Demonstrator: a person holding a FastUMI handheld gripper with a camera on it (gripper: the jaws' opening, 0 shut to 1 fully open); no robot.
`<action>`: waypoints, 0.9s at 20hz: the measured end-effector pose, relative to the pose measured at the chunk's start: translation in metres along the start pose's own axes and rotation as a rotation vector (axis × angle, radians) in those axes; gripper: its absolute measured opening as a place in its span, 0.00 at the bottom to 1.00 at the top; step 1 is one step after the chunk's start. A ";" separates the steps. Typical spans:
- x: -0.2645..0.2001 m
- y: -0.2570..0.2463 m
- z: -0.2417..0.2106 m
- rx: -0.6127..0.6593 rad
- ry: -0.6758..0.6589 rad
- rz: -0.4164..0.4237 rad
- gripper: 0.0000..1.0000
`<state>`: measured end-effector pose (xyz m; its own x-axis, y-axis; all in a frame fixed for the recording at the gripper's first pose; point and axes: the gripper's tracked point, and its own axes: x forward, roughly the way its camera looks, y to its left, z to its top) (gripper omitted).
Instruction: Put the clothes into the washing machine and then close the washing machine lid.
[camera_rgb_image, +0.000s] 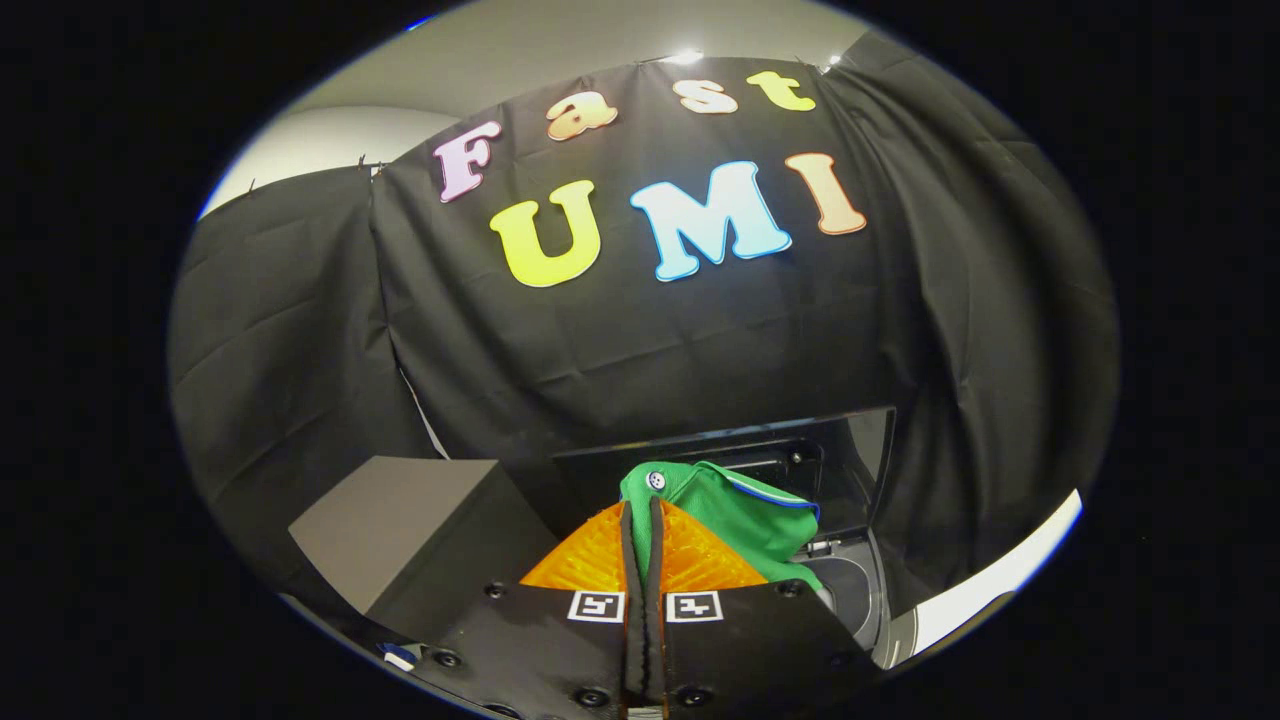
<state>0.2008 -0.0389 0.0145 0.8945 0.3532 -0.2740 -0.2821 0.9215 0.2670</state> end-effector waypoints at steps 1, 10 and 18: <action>0.001 -0.003 -0.006 -0.004 0.007 -0.006 0.01; 0.019 -0.031 -0.055 -0.038 0.071 -0.058 0.01; 0.034 -0.053 -0.094 -0.066 0.141 -0.139 0.02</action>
<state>0.2138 -0.0607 -0.0956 0.8706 0.2363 -0.4315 -0.1854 0.9700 0.1572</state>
